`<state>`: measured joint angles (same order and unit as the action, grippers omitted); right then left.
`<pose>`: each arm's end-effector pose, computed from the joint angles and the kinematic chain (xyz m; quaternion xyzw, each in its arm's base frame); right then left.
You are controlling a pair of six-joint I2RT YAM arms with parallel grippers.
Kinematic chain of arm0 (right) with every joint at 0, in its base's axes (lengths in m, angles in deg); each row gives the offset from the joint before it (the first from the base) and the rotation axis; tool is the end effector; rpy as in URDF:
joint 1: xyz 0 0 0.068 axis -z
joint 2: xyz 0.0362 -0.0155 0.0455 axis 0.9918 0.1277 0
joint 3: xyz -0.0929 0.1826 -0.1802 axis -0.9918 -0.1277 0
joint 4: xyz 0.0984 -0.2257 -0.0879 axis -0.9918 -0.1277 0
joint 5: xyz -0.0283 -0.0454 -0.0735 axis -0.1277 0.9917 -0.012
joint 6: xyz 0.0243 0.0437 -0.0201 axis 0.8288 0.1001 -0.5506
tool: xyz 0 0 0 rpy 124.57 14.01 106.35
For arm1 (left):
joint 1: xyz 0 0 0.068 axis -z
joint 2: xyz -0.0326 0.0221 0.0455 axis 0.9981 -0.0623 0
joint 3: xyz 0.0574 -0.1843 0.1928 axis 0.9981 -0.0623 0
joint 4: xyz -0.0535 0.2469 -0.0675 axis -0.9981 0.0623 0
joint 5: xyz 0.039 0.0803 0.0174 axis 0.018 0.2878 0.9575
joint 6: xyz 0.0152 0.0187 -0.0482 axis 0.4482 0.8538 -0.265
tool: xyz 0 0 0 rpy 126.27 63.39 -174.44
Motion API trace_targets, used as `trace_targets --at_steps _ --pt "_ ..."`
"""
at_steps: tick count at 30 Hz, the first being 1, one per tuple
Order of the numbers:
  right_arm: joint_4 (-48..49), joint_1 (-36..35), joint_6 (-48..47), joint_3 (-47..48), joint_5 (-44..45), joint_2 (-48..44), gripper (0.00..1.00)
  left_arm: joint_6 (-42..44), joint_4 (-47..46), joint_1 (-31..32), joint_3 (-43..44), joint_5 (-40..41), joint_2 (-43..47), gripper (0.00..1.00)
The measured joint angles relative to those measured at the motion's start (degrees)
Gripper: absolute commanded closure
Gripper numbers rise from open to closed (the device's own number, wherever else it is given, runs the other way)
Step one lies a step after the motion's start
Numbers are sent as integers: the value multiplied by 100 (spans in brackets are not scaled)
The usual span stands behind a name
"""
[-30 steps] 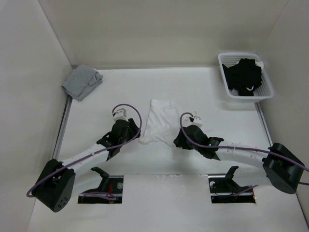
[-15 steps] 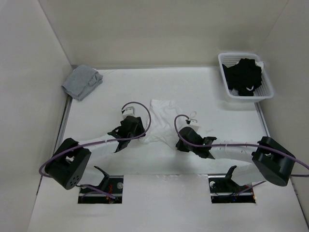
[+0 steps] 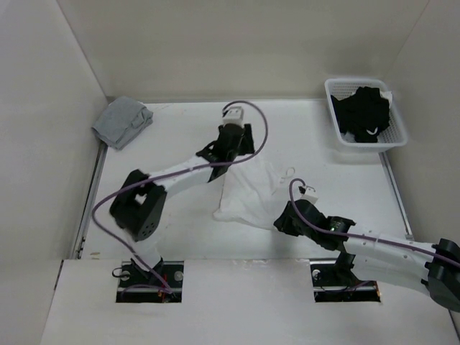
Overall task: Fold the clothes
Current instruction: Flatten the tank top out
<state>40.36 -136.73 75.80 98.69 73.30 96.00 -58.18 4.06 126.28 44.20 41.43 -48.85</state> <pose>0.1116 0.1365 0.1695 0.0997 0.9143 0.2352 0.3142 0.2994 -0.2354 0.2428 -0.0082 0.8391 -0.1895 0.5098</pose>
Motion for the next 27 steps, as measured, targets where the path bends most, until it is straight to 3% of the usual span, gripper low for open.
trace_targets --at_steps 1,4,8,15,27 --pt "-46 -2 -28 0 -15 0 60 184 33 22 699 -35 -503 49" --pt "-87 0 -20 0 -26 -2 59 632 275 11 2387 -210 -1829 56" --pt "-28 0 -35 -42 -28 -2 60 1084 994 -59 3646 -470 -3095 56" --pt "162 9 -111 -249 -109 2 60 1458 1882 -57 3926 -542 -3711 56" --pt "531 9 -151 -413 -210 33 61 1316 1628 214 3668 -463 -3620 50"
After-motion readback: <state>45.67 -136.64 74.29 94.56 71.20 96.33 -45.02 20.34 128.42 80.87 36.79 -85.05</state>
